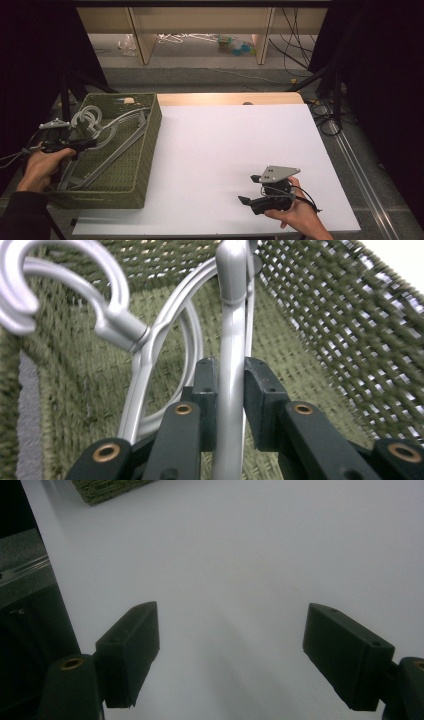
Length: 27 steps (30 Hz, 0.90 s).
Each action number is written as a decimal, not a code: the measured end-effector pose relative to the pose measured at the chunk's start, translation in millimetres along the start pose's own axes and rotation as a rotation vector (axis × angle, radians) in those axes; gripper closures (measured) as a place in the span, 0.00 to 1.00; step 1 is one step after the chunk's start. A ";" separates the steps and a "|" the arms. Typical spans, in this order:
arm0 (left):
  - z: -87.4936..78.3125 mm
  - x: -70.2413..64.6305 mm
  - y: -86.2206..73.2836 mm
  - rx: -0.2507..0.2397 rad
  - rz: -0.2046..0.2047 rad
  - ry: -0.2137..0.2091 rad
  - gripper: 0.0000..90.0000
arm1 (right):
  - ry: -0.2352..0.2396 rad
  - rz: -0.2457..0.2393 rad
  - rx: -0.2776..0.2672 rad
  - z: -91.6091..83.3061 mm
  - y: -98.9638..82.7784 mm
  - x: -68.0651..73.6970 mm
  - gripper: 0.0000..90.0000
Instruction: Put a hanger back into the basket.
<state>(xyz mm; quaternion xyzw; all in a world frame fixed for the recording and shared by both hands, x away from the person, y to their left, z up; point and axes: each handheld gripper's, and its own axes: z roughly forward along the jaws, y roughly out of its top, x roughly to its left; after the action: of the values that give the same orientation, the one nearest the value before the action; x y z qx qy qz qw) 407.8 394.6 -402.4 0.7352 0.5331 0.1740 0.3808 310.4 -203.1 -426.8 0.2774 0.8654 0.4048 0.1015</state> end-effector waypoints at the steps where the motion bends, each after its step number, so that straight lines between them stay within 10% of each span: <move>1: 0.0 1.1 -0.9 -0.011 -0.011 0.001 0.85 | 0.000 0.001 0.000 0.0 0.1 0.0 0.26; 16: -6.8 6.0 -3.2 -0.034 -0.028 0.036 0.87 | 0.000 0.004 0.002 0.2 -0.1 0.3 0.26; 27: -30.3 -10.0 -0.2 -0.158 -0.042 0.041 0.75 | -0.001 0.001 -0.003 -0.7 0.3 -0.2 0.26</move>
<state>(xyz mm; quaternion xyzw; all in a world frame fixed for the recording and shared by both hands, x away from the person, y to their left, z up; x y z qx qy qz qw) 383.9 396.8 -381.4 0.6879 0.5406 0.2227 0.4300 310.4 -203.5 -426.1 0.2779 0.8645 0.4060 0.1023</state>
